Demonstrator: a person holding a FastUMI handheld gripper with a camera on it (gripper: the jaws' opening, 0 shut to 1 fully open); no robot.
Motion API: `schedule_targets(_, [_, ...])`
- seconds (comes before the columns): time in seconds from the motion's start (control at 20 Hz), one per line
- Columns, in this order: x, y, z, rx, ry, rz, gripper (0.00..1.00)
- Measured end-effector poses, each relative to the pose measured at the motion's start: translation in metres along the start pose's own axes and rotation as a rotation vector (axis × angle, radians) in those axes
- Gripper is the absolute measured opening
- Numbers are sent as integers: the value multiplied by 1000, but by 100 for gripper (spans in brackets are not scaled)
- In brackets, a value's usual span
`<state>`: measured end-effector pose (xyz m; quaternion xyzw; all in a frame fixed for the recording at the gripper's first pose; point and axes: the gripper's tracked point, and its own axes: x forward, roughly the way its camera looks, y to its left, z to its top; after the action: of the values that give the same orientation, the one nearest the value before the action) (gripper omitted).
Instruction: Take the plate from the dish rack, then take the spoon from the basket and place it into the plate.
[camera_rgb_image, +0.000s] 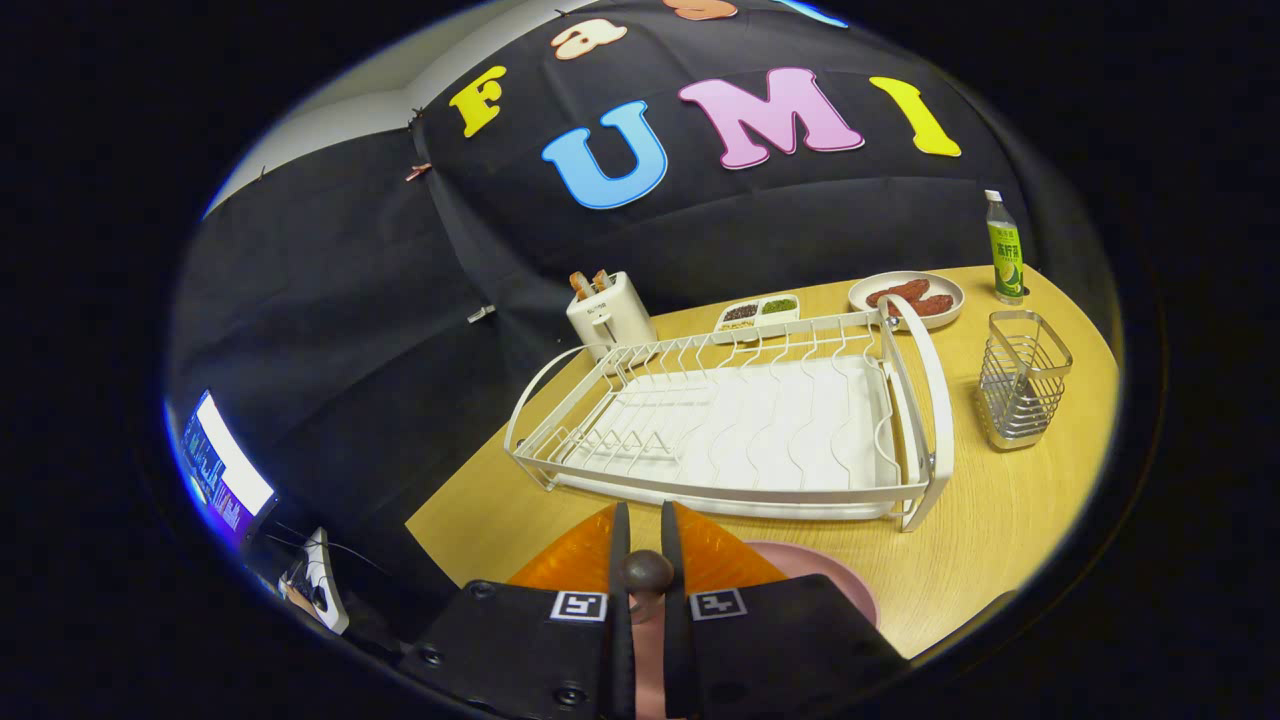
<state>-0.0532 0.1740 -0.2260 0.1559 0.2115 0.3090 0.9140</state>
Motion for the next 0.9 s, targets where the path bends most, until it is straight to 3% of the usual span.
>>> schedule_targets(0.25, [-5, -10, -6, -44, 18, 0, 20])
schedule_targets(0.45, [-18, -25, -2, -57, 21, -19, 59])
schedule_targets(0.6, [-34, -42, 4, -92, 29, -51, 99])
schedule_targets(0.9, [-67, -60, 50, -166, -57, -118, 98])
